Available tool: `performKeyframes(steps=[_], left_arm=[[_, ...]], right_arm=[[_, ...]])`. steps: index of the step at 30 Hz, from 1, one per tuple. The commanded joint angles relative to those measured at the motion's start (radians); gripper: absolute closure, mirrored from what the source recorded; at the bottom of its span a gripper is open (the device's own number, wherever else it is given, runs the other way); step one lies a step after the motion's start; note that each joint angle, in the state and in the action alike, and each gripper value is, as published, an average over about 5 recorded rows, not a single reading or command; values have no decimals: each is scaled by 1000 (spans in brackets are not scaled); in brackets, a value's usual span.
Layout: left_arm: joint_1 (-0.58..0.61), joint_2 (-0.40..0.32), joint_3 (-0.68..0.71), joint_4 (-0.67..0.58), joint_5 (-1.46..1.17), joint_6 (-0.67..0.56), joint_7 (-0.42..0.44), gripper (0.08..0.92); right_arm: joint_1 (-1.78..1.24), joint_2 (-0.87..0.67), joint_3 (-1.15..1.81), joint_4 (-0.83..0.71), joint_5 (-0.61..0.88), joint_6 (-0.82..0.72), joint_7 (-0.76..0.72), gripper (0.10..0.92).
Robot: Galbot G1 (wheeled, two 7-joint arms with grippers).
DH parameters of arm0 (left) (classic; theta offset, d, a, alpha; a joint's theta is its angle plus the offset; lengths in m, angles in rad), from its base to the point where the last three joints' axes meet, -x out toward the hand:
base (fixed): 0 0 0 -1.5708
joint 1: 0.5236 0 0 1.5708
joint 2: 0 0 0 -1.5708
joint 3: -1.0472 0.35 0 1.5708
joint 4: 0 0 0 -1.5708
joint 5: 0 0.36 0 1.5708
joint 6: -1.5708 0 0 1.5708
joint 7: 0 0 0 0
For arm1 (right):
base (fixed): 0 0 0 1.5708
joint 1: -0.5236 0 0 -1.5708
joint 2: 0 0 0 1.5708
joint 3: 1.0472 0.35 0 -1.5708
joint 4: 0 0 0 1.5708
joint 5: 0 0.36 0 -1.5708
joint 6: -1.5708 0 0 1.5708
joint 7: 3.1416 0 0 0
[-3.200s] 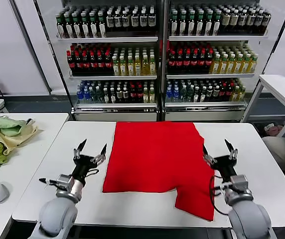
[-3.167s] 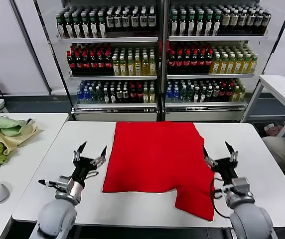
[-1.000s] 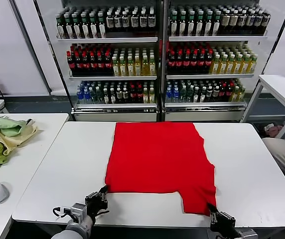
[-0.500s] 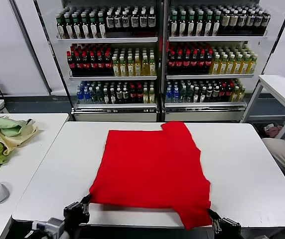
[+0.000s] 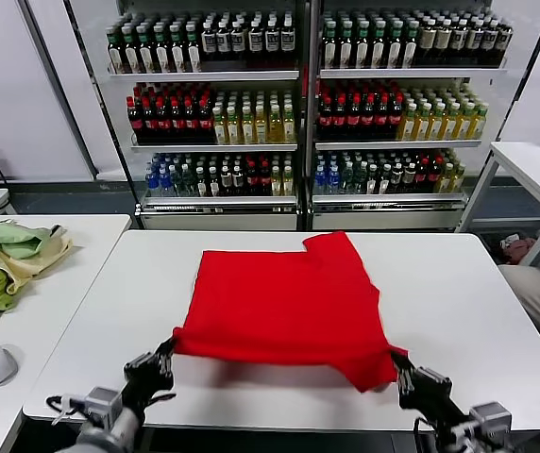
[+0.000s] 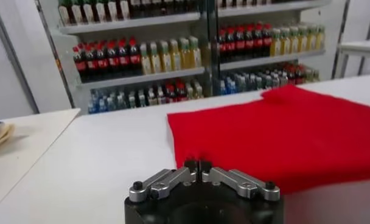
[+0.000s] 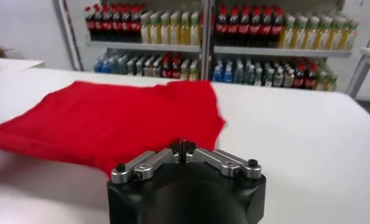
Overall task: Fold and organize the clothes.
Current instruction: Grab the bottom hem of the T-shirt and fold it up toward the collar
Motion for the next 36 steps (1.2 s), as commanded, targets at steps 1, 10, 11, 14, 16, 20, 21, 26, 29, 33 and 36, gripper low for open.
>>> performKeyframes(steps=[1,10,11,14,16,20,21,26,29,33,36], left_arm=[[-239,-33,69,176,-23,-16,28,909],[-307,-63,110,336,-1,-7,61,909],[-311,-62,112,347,0,-11,63,909],[-326,-61,116,372,1,-17,67,909],[-335,-60,119,382,1,-14,66,909],[-349,-61,126,396,13,-10,63,908],[-353,-63,129,403,23,-10,61,899],[-373,-94,138,464,70,-15,29,780],[-360,-91,124,460,76,-15,32,694],[-320,-66,78,395,65,-12,35,582],[-273,-39,29,310,16,4,35,495]], right_arm=[[208,33,-116,-164,-73,-27,28,904],[213,46,-134,-211,-89,-12,19,904],[218,48,-139,-212,-90,-12,20,904],[235,52,-152,-222,-96,-13,20,904],[247,54,-161,-233,-116,-19,20,904],[263,75,-193,-262,-172,-27,29,886],[265,83,-199,-267,-180,-25,34,873],[251,98,-187,-258,-199,-33,53,735],[229,94,-152,-230,-197,-37,57,649],[166,81,-115,-180,-191,-36,59,537],[106,80,-109,-149,-182,-34,60,450]])
